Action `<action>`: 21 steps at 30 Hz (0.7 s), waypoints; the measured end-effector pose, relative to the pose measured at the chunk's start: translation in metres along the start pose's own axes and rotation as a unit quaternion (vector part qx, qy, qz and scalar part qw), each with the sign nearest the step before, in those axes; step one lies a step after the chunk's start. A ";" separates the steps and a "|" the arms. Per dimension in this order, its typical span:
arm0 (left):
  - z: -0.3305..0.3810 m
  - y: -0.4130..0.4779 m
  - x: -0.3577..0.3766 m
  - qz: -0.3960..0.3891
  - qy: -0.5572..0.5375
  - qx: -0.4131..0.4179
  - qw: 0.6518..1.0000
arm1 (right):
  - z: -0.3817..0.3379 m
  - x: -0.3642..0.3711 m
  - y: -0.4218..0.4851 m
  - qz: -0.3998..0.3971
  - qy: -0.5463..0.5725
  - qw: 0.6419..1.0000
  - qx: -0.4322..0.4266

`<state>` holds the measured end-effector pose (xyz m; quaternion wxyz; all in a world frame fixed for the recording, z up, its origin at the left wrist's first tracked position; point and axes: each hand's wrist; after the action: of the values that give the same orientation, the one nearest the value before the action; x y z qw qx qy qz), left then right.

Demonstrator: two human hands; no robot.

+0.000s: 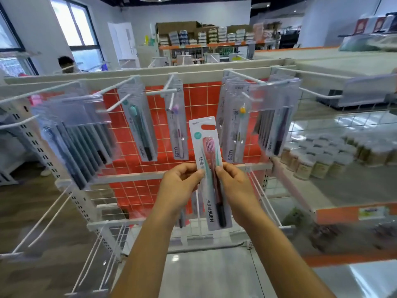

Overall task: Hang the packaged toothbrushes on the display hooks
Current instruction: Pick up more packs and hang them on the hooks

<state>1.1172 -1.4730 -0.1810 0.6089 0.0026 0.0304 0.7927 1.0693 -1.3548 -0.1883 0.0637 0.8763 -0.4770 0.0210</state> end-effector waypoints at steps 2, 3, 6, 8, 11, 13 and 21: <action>-0.001 0.001 0.013 -0.008 -0.008 -0.005 1.000 | -0.001 -0.013 -0.004 0.004 0.007 1.000 0.000; -0.002 0.001 0.019 -0.009 -0.009 -0.009 1.000 | -0.002 -0.019 -0.006 0.005 0.010 1.000 -0.001; -0.003 0.001 0.035 -0.007 -0.004 -0.014 1.000 | -0.002 -0.035 -0.014 0.007 0.012 1.000 -0.011; -0.002 0.001 0.046 -0.005 0.011 -0.011 1.000 | -0.003 -0.045 -0.018 0.011 0.012 1.000 -0.016; -0.001 0.002 0.059 -0.014 0.020 -0.008 1.000 | -0.005 -0.057 -0.024 0.016 0.008 1.000 -0.017; 0.000 0.002 0.069 -0.024 0.022 -0.008 0.999 | -0.006 -0.066 -0.029 0.025 0.007 1.000 -0.013; 0.001 0.009 0.104 -0.067 0.022 -0.011 0.997 | -0.005 -0.097 -0.044 0.087 0.010 0.996 -0.013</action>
<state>1.0820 -1.3747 -0.1832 0.6595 -0.0240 0.0350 0.7505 1.0540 -1.2494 -0.1969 0.0780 0.8302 -0.5512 0.0289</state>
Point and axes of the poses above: each hand's wrist, its own y-axis towards the middle knuckle, its own x-axis out of the palm, z = x × y, and after that the axes turned 11 degrees about -z, right-handed
